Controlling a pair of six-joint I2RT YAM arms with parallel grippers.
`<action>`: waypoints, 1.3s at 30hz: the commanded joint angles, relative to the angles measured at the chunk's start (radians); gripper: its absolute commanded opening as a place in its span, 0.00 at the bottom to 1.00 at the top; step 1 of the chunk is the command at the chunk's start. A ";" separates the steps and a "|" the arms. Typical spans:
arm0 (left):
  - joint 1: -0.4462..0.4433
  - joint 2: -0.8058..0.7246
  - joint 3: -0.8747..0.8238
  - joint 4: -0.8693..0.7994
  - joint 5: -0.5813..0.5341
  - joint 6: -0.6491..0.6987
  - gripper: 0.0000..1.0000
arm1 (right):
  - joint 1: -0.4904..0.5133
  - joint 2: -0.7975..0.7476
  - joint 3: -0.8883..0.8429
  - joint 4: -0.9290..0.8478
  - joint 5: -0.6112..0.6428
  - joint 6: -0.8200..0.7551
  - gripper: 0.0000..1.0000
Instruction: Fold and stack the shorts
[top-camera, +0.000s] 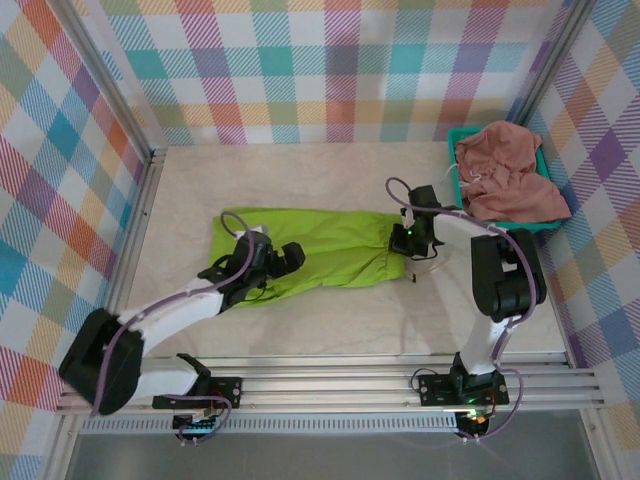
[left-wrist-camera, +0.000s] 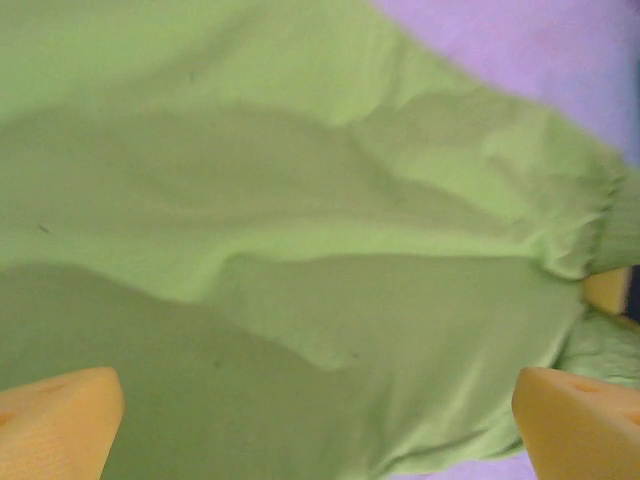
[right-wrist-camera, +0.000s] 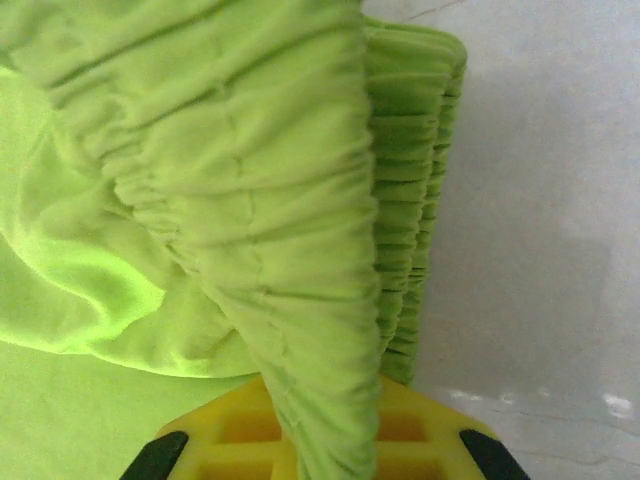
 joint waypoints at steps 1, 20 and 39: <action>0.014 -0.116 0.015 -0.131 -0.072 0.052 1.00 | 0.016 -0.062 0.047 -0.133 0.157 -0.058 0.00; 0.072 -0.274 -0.073 -0.181 -0.091 0.023 1.00 | 0.188 -0.146 0.573 -0.680 0.983 -0.311 0.00; 0.095 -0.327 -0.160 -0.179 -0.105 -0.016 1.00 | 0.463 0.334 1.078 -1.074 1.180 -0.129 0.06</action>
